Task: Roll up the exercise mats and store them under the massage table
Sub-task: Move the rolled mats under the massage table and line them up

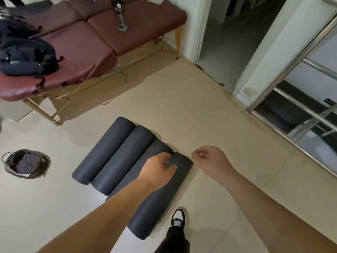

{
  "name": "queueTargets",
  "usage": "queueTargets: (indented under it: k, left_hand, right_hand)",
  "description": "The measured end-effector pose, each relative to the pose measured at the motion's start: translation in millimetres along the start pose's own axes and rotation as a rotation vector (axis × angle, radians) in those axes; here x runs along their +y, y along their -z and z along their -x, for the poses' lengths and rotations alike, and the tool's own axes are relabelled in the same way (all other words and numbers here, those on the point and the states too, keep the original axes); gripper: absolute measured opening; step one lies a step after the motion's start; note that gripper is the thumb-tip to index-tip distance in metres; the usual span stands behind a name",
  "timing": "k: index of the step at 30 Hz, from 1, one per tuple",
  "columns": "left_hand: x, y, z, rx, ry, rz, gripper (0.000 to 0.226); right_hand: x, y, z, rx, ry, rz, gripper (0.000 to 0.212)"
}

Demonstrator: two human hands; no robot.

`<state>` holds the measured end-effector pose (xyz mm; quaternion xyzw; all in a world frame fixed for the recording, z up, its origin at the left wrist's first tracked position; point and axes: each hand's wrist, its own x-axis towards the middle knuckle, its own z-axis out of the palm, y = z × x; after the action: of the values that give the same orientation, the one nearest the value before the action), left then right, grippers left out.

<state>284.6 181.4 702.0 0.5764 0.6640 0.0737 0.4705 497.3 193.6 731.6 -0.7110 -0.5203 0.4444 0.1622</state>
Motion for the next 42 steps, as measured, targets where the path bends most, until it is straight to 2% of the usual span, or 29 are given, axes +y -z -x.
queueTargets:
  k: [2,3,5,7,10,14,17,22,26,30,38,42]
  left_hand:
    - [13,8,-34,0.033,0.032,0.018,0.008]
    - [24,11,-49,0.058,0.035,0.026,0.013]
    - [48,17,-74,0.092,0.071,0.040,0.006]
    - [71,25,-100,0.136,0.082,0.050,0.031]
    - [111,33,-151,0.164,0.128,0.117,0.050]
    - [159,36,-247,0.200,0.198,0.205,0.060]
    - [189,40,-326,0.267,0.262,0.274,0.064]
    - [228,72,-404,0.397,0.404,0.411,0.064]
    - [221,118,-432,0.495,0.501,0.490,0.065]
    - [185,169,-465,0.589,0.587,0.534,0.064]
    - [82,270,-575,0.682,0.734,0.681,0.065]
    - [28,287,-616,0.725,0.867,0.746,0.062]
  right_hand:
    - [-9,20,-41,-0.006,0.028,0.046,0.012]
    - [-11,32,-58,-0.009,0.042,0.066,0.011]
    - [-15,54,-87,-0.030,0.062,0.090,0.010]
    - [-21,76,-116,-0.059,0.051,0.081,0.009]
    - [-30,118,-165,-0.110,0.043,0.055,0.008]
    - [-43,174,-269,-0.159,0.103,0.111,0.007]
    - [-62,205,-370,-0.179,0.217,0.212,0.008]
    - [-126,217,-503,-0.313,0.356,0.391,0.009]
    - [-193,184,-571,-0.485,0.411,0.482,0.007]
    - [-260,125,-628,-0.622,0.488,0.548,0.007]
    - [-379,-30,-751,-0.776,0.599,0.709,0.018]
    - [-405,-115,-791,-0.899,0.667,0.807,0.023]
